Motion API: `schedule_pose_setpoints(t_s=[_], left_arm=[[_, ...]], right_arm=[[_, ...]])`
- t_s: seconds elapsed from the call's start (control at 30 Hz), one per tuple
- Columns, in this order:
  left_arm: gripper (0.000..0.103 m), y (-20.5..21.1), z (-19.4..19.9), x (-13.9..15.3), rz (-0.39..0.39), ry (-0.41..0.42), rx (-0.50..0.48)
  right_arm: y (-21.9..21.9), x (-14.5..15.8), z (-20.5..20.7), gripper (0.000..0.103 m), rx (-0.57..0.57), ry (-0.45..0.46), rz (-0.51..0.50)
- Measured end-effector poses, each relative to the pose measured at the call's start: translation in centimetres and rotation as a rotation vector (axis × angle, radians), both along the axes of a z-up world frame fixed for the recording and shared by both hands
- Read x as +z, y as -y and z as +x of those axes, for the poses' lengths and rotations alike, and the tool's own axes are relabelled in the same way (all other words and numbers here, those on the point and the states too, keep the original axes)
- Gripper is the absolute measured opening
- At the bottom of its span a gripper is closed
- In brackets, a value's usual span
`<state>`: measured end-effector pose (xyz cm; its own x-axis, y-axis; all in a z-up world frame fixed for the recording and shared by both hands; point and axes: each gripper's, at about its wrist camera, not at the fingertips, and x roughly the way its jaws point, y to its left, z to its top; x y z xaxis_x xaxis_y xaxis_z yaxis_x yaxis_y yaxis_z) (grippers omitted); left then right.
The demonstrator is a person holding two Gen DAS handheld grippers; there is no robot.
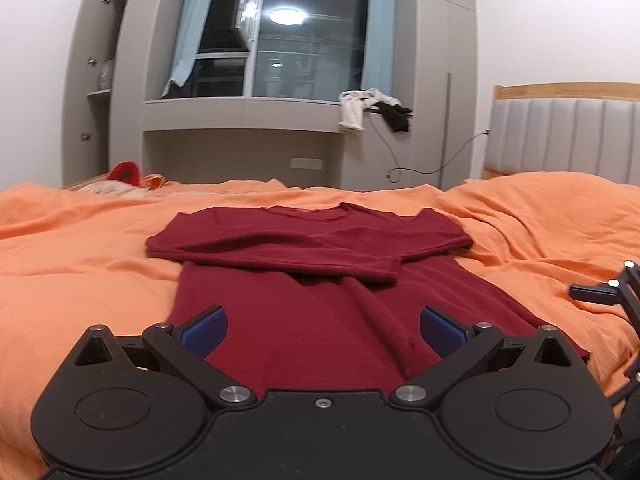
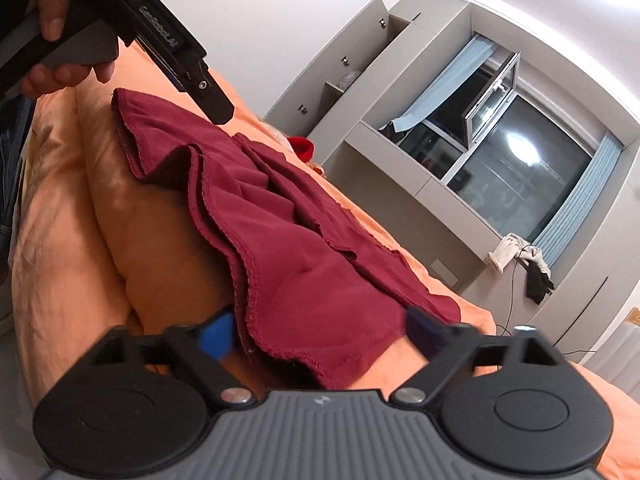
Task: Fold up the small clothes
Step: 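Grasp the shirt side with the right gripper while the left gripper grasps it too, lifting to fold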
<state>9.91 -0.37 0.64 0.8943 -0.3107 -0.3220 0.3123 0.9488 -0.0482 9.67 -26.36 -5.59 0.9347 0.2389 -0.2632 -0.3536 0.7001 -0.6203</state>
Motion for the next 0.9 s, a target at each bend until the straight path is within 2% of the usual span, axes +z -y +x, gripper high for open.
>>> schedule_pose_setpoints(t_s=[0.07,0.13,0.2,0.3,0.4,0.77,0.9], left_arm=[[0.102,0.5,-0.2,-0.1,0.009,0.006,-0.028],[0.102,1.0,-0.4,-0.2,0.024,0.012,-0.059],[0.102,1.6,-0.6,-0.4,0.044,0.017,-0.094],[0.102,2.7,-1.0,-0.8,0.086,0.022,-0.152],[0.102,3.7,-1.1,-1.4,0.144,0.025,-0.191],[0.102,7.0,-0.8,-3.4,0.290,0.026,-0.247],[0.102,8.1,-0.6,-4.1,0.373,0.056,-0.206]], right_arm=[[0.0,0.0,0.2,0.076,0.005,-0.013,0.001],[-0.2,-0.1,0.2,0.059,0.003,-0.001,-0.020],[-0.2,-0.3,0.1,0.050,-0.009,0.016,-0.036],[0.4,0.1,0.4,0.031,-0.033,0.022,-0.007],[0.8,0.6,0.8,0.020,-0.059,0.037,0.027],[2.0,2.5,0.6,0.014,-0.096,0.110,0.166],[2.4,2.7,0.8,0.012,-0.103,0.110,0.178]])
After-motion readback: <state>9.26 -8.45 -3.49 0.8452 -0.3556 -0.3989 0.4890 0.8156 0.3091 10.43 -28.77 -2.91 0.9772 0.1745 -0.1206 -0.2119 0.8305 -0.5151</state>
